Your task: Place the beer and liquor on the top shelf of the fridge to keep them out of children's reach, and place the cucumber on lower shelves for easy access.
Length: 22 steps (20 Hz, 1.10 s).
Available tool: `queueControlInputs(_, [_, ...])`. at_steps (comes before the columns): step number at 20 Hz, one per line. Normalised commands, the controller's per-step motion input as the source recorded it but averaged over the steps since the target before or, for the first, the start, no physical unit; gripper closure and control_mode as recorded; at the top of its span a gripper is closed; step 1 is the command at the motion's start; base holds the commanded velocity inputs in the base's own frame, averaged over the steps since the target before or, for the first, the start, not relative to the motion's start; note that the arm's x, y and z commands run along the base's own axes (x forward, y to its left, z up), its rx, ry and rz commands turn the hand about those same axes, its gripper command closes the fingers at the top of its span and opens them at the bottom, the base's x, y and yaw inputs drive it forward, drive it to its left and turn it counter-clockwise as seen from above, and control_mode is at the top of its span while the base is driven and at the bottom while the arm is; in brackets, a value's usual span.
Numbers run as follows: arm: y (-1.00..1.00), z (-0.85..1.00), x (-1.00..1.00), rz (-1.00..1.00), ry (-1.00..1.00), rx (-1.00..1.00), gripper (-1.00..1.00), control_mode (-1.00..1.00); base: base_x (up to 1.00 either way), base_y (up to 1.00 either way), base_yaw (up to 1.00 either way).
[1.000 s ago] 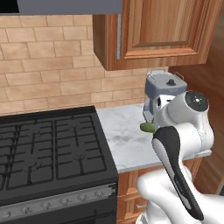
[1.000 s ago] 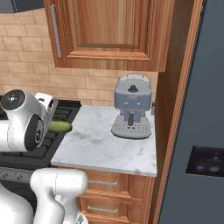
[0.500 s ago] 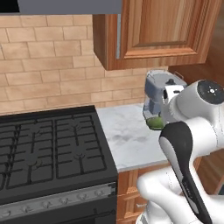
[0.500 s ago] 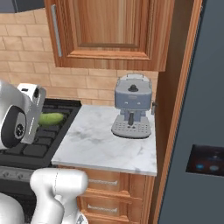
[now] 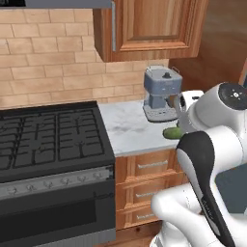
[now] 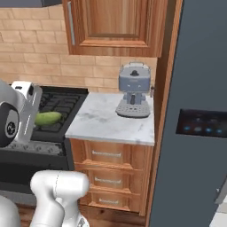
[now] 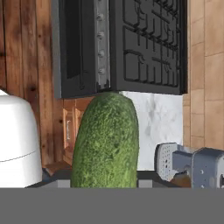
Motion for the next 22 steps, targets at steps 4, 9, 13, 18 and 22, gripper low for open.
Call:
queueControlInputs(4, [0.0, 0.0, 0.0, 0.0, 0.0, 0.0, 1.0, 1.0, -0.43, -0.76, 0.0])
queueControlInputs(9, [0.0, 0.0, 0.0, 0.0, 0.0, 0.0, 1.0, 1.0, -0.06, -0.96, 0.0])
queueControlInputs(13, [0.0, 0.0, 0.0, 0.0, 0.0, 0.0, 1.0, 1.0, 0.0, -1.0, 0.0])
queueControlInputs(18, [0.0, 0.0, 0.0, 0.0, 0.0, 0.0, 1.0, 1.0, 0.0, -0.97, 0.0])
queueControlInputs(22, [0.0, 0.0, 0.0, 0.0, 0.0, 0.0, 1.0, 1.0, 0.0, -0.81, 0.0])
